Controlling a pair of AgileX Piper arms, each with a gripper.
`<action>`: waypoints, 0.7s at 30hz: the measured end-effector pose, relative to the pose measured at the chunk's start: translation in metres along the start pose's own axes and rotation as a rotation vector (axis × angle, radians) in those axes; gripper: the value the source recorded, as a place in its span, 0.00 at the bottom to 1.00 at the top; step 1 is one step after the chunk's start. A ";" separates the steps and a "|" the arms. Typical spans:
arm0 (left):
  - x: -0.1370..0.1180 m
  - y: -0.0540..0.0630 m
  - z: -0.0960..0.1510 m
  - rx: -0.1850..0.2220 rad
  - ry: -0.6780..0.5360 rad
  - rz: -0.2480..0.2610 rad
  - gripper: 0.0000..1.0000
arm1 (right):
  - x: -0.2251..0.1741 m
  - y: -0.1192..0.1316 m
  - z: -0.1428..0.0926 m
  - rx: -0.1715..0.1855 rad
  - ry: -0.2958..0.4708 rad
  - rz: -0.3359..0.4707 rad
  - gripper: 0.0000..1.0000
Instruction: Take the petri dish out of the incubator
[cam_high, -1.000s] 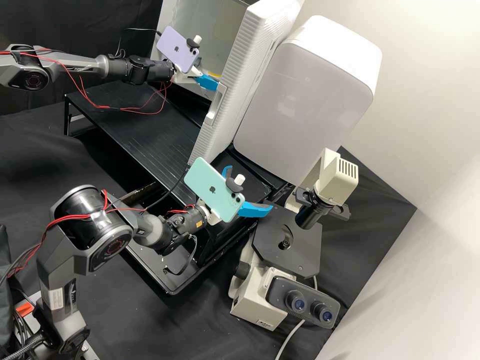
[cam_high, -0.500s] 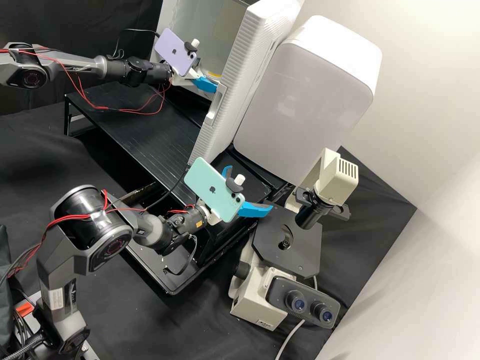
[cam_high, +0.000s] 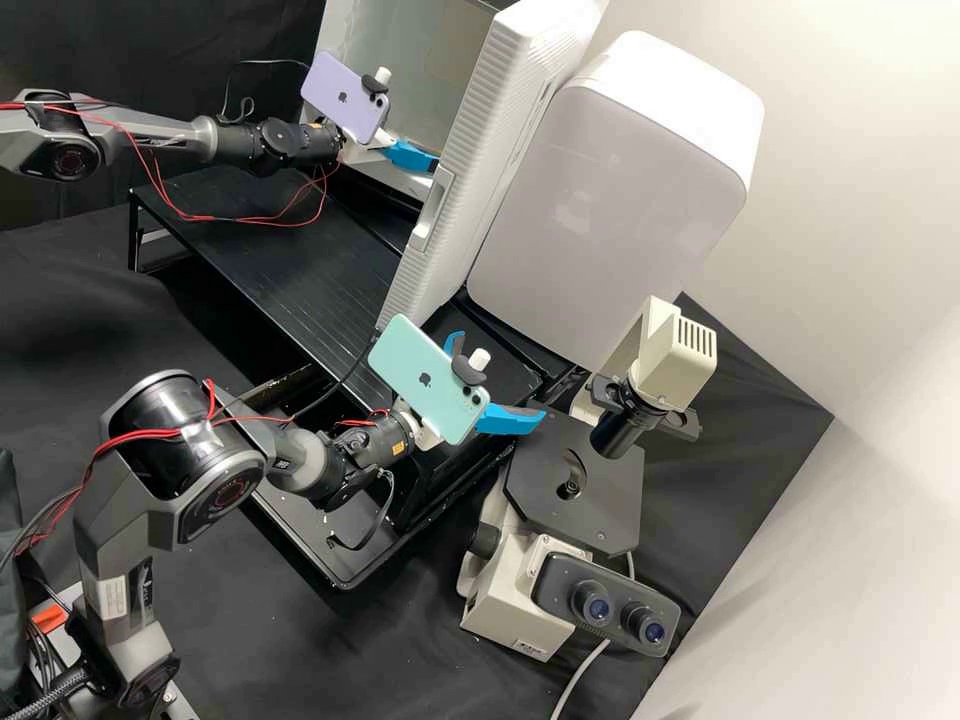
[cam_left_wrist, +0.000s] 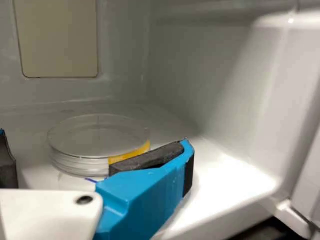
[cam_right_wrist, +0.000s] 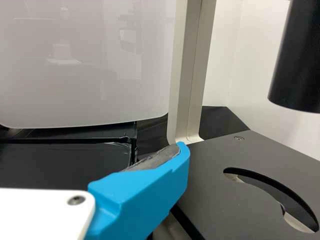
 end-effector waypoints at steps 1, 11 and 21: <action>0.001 -0.001 0.000 0.003 0.000 0.006 1.00 | 0.000 0.000 0.000 0.000 0.000 0.000 1.00; 0.008 -0.016 0.005 -0.012 -0.039 0.057 1.00 | 0.000 0.000 0.000 0.000 0.000 0.000 1.00; 0.013 -0.028 0.010 0.013 -0.085 0.095 1.00 | 0.000 0.000 0.000 0.000 0.000 0.000 1.00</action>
